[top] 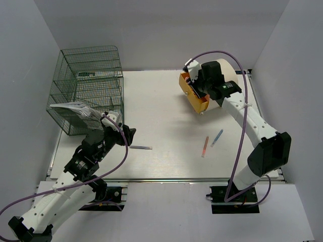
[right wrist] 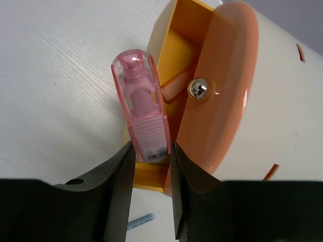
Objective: Organize the desk
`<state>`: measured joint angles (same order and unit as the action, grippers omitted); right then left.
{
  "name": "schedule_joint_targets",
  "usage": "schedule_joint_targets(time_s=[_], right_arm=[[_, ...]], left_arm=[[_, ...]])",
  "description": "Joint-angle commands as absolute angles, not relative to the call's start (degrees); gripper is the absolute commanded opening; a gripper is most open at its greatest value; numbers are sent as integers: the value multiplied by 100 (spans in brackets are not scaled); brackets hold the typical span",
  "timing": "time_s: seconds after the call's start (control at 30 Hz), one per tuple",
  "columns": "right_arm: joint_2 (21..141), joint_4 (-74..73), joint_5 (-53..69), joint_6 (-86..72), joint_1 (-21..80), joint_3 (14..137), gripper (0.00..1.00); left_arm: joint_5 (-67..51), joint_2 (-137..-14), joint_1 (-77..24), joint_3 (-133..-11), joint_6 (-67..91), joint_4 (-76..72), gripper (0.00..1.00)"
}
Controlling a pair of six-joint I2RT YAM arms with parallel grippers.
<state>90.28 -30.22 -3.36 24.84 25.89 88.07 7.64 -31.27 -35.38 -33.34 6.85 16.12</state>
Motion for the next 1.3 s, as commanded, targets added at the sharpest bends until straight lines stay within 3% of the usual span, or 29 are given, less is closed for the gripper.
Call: schedule_joint_targets(time_s=[0.0, 0.8, 1.27], right_arm=[[9061, -3014, -799, 2320, 2593, 9070, 0], [9369, -2988, -1143, 1995, 2611, 8860, 0], [9466, -2857, -1222, 1986, 2584, 8780, 11]], left_arm=[[624, -3067, -3560, -3331, 633, 1494, 79], [492, -2971, -3560, -3322, 615, 1468, 79], [492, -2944, -3560, -3322, 615, 1476, 79]])
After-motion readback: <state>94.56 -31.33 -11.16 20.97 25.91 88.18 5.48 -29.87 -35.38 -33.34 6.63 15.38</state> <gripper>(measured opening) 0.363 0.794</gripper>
